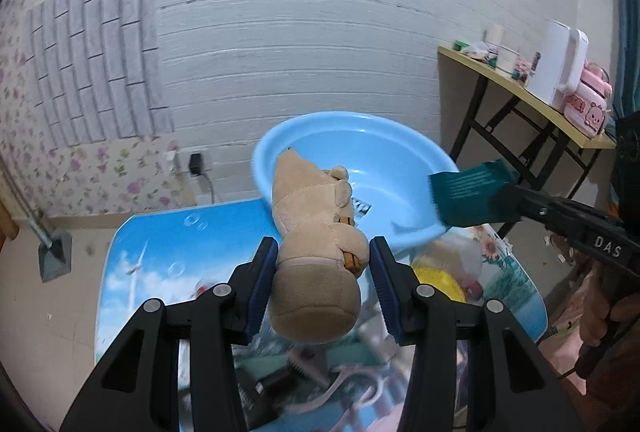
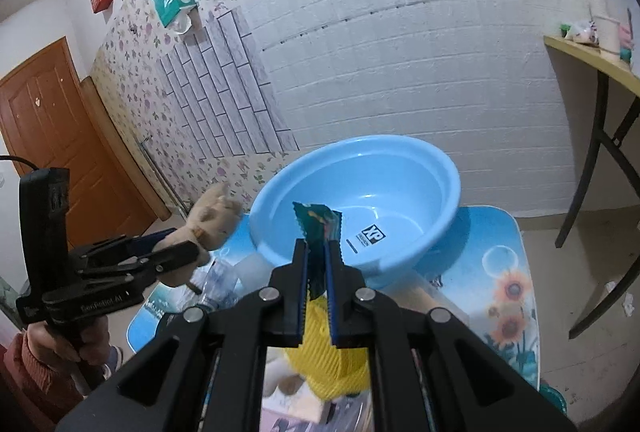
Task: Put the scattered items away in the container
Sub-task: 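Carry the teddy bear into the basin with left tool while right carries green packet, then open both tools and withdraw them from the basin toward the table items, then grasp the black lotion bottle with the left tool while the right tool grasps the clear bag of sticks, then lower the black bottle into the basin with the left tool while the right tool drops the bag there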
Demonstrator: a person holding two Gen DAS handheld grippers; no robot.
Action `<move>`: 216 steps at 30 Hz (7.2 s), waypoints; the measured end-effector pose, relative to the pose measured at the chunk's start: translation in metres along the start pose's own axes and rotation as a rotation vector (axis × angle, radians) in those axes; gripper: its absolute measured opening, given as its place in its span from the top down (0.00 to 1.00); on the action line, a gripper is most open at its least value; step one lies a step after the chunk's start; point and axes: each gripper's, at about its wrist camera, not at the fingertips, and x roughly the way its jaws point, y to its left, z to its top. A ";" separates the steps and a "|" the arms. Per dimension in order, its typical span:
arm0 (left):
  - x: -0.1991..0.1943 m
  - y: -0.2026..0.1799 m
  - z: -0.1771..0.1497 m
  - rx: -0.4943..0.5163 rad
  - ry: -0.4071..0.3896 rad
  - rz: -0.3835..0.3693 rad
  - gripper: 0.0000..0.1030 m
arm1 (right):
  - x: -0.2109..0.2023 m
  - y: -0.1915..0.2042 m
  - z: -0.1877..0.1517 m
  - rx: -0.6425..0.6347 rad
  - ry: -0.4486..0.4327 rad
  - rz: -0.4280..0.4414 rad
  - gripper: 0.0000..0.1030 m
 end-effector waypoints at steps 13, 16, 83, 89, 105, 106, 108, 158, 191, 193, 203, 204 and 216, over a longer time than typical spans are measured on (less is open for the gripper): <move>0.082 -0.032 0.040 0.103 0.078 -0.035 0.54 | 0.064 -0.030 0.022 0.005 0.071 0.015 0.92; 0.093 -0.031 0.040 0.109 0.096 -0.027 0.54 | 0.075 -0.034 0.022 0.006 0.094 0.006 0.92; 0.007 0.081 -0.146 -0.244 0.175 0.217 0.00 | 0.012 -0.018 -0.112 0.066 0.268 -0.272 0.17; 0.014 0.078 -0.147 -0.259 0.188 0.210 0.00 | 0.016 -0.020 -0.116 0.068 0.291 -0.282 0.18; 0.021 0.083 -0.147 -0.240 0.161 0.223 0.05 | 0.025 -0.020 -0.123 0.037 0.346 -0.303 0.34; 0.020 0.082 -0.148 -0.238 0.161 0.221 0.05 | 0.026 -0.020 -0.124 0.035 0.351 -0.301 0.34; 0.019 0.082 -0.148 -0.234 0.164 0.214 0.06 | 0.028 -0.018 -0.125 0.010 0.351 -0.310 0.34; -0.025 0.055 -0.080 -0.192 0.010 0.043 0.08 | -0.006 0.004 -0.055 -0.065 0.080 -0.208 0.75; 0.105 -0.002 0.040 -0.045 0.053 -0.097 0.12 | 0.090 -0.042 0.019 -0.051 0.068 -0.134 0.75; 0.109 -0.004 0.040 -0.045 0.057 -0.101 0.12 | 0.095 -0.043 0.019 -0.053 0.081 -0.128 0.75; 0.110 -0.001 0.037 -0.055 0.059 -0.092 0.12 | 0.107 -0.044 0.016 -0.048 0.119 -0.144 0.72; 0.108 -0.001 0.036 -0.055 0.057 -0.093 0.12 | 0.107 -0.044 0.016 -0.046 0.120 -0.150 0.72; 0.084 0.002 0.026 -0.064 0.032 -0.081 0.12 | 0.095 -0.030 0.010 -0.059 0.105 -0.195 0.54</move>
